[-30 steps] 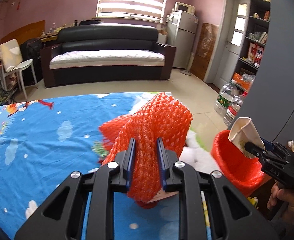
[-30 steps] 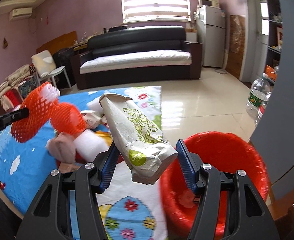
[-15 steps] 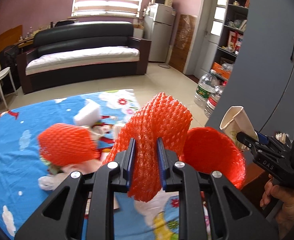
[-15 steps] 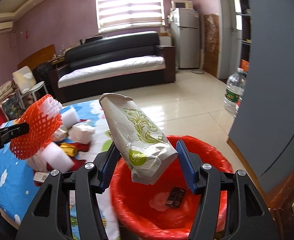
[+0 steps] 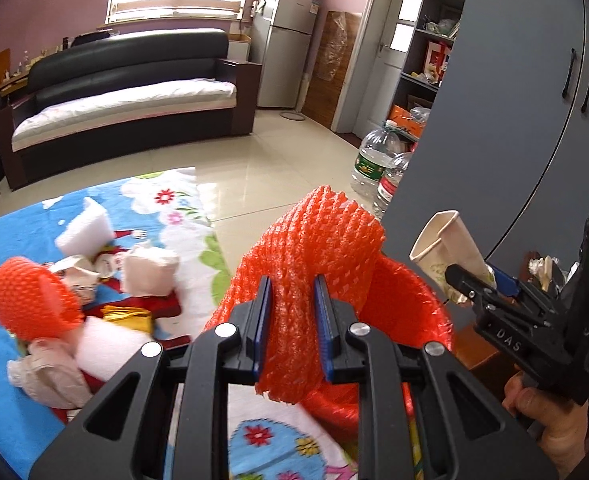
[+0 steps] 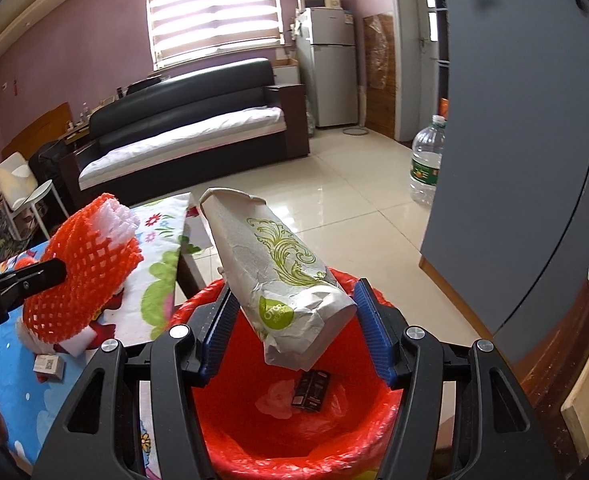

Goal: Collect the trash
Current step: 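Carry the orange net and paper bag to the red bin and release both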

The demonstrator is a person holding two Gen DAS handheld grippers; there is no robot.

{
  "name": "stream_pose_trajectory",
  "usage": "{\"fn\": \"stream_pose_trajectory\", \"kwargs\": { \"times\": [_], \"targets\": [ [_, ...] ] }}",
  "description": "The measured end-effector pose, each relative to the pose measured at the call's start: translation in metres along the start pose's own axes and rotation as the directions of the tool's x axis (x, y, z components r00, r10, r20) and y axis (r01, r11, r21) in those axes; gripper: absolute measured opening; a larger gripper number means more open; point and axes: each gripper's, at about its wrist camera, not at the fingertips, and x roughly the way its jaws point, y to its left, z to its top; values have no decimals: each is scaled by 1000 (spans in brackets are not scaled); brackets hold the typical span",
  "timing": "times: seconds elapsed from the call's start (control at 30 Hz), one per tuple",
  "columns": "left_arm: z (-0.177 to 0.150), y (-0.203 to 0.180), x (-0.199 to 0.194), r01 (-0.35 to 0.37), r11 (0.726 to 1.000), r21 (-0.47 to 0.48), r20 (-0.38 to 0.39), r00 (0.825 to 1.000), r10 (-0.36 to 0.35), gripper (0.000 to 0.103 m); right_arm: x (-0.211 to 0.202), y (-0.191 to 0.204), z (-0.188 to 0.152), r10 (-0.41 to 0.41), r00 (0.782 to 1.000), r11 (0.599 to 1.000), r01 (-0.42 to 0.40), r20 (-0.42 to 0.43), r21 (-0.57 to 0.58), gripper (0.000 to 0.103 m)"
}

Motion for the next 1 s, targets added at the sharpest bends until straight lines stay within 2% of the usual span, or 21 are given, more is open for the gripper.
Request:
{"fn": "stream_pose_trajectory", "kwargs": {
  "times": [0.3,0.4,0.43,0.47,0.57,0.73,1.0],
  "targets": [
    [6,-19,24,35,999,-6,-18,999,-35,22,2,-17,-4,-15,1000,999,15,-8,39,57],
    [6,-22,28,62,998,-14,-25,998,-62,30,3,-21,-5,-25,1000,999,25,-9,46,57],
    [6,-22,30,66,998,-19,-28,997,-66,40,2,-22,-5,-27,1000,998,27,-8,49,58],
    [6,-22,31,69,997,-20,-29,997,-70,43,2,-23,-5,-30,1000,998,31,-6,55,60],
    [6,-22,31,70,997,-20,-33,997,-70,44,-1,-26,-6,-38,999,997,38,1,63,68],
    [3,-16,28,60,998,-26,-35,998,-61,44,-1,-27,-5,-34,999,997,33,5,63,73],
    [0,-7,18,51,998,-32,-26,998,-51,44,-1,-18,-3,-24,1000,998,23,8,55,73]
  ]
}}
